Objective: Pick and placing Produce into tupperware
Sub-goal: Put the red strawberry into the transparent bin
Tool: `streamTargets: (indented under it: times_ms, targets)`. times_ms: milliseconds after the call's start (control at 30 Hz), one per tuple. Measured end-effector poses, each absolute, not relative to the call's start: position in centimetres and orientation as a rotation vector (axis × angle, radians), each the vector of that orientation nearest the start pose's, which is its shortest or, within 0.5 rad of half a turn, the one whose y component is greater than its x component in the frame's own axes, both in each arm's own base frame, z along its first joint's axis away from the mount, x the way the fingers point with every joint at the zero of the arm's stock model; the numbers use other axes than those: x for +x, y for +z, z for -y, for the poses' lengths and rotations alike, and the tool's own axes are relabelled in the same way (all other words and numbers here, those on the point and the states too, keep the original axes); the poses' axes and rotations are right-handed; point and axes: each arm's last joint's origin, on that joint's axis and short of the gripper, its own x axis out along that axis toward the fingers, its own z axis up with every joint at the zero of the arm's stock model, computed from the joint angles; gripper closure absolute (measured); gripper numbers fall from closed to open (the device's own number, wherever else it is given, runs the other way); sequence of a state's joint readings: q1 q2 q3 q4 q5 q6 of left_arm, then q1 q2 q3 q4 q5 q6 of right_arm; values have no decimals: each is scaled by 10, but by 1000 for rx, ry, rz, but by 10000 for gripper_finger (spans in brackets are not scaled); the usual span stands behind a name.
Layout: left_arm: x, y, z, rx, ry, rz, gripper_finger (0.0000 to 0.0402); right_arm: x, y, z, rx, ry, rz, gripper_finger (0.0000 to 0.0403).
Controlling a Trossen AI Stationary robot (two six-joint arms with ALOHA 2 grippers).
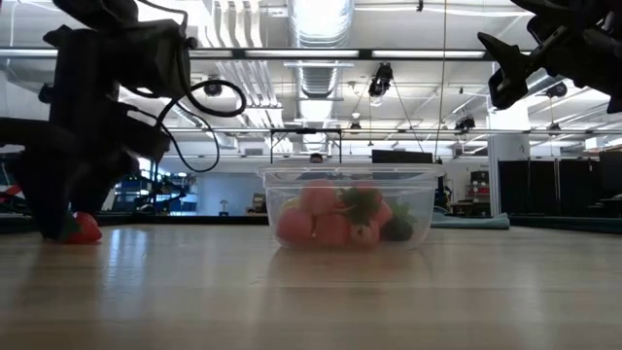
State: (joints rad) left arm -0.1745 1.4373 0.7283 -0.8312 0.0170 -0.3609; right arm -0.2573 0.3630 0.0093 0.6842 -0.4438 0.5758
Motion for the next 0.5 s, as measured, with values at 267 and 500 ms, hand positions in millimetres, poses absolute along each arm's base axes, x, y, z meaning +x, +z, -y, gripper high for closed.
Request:
streamTargets:
  times_ms: [267, 500]
  targets:
    - [209, 149, 37, -166, 160, -1516, 166, 112, 199, 17, 456, 267, 248, 174]
    - [208, 148, 36, -149, 171, -1510, 226, 112, 199, 17, 456, 268, 248, 174]
